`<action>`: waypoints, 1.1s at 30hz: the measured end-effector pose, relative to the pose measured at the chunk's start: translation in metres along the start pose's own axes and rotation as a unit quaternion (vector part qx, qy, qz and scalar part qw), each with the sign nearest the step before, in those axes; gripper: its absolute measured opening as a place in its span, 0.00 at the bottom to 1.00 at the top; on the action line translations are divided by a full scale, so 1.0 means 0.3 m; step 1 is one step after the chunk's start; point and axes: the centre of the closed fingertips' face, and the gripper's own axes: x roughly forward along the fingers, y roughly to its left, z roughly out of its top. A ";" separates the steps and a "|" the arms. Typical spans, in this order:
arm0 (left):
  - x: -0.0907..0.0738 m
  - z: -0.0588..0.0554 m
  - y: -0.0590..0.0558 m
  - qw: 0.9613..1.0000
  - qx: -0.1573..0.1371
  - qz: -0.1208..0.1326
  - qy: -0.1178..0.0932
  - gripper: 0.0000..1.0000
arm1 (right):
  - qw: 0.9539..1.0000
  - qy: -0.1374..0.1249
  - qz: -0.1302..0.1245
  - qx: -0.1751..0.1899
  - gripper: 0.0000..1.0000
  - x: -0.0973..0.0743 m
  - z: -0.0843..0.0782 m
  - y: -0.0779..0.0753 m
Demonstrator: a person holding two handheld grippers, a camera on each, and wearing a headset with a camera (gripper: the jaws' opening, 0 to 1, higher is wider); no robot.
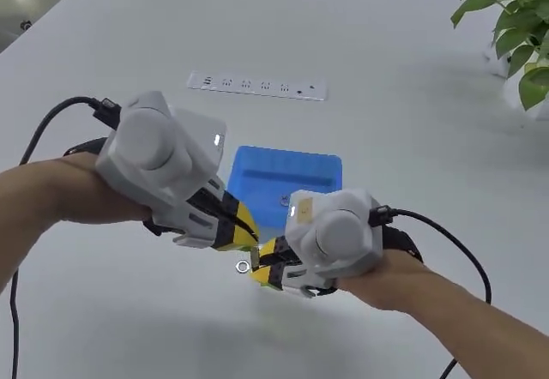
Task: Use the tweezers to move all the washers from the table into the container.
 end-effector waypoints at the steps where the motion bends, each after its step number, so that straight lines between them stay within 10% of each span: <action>1: -0.004 0.003 0.002 1.000 0.000 0.000 0.000 0.05 | 1.000 0.000 -0.001 -0.002 0.10 -0.006 0.006 -0.004; 33: -0.083 0.134 0.207 0.999 0.042 0.017 -0.001 0.05 | 0.999 -0.004 -0.042 -0.017 0.10 -0.129 0.090 -0.241</action>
